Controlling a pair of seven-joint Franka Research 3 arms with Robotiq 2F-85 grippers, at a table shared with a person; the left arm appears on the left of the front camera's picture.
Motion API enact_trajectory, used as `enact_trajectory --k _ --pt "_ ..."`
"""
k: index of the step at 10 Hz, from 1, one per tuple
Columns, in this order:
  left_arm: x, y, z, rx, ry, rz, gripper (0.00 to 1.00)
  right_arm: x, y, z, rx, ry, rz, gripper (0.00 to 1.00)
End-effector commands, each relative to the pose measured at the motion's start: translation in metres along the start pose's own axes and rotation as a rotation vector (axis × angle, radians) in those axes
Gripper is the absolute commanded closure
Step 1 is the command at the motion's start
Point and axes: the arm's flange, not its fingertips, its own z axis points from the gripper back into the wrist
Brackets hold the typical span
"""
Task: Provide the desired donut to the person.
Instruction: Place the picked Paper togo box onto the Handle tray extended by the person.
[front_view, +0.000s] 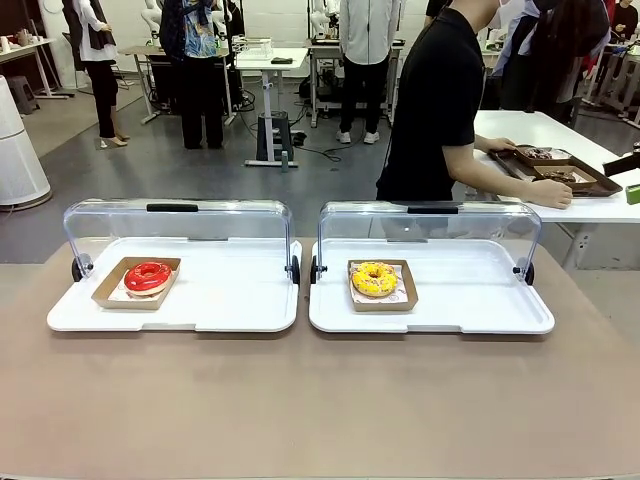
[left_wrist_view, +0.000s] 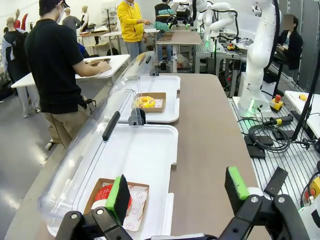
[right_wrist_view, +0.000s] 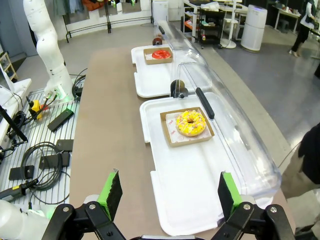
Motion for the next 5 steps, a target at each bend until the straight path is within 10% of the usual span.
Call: enact_trajectory --k 1,5 --pt "-0.0016 -0.0014 0.0001 0.006 0.009 0.000 0.00 0.0017 -0.0003 -0.0015 0.001 -0.018 0.000 0.00" --pt "-0.0016 -0.0014 0.0001 0.006 0.009 0.000 0.00 0.0017 -0.0003 -0.0015 0.001 -0.018 0.000 0.00"
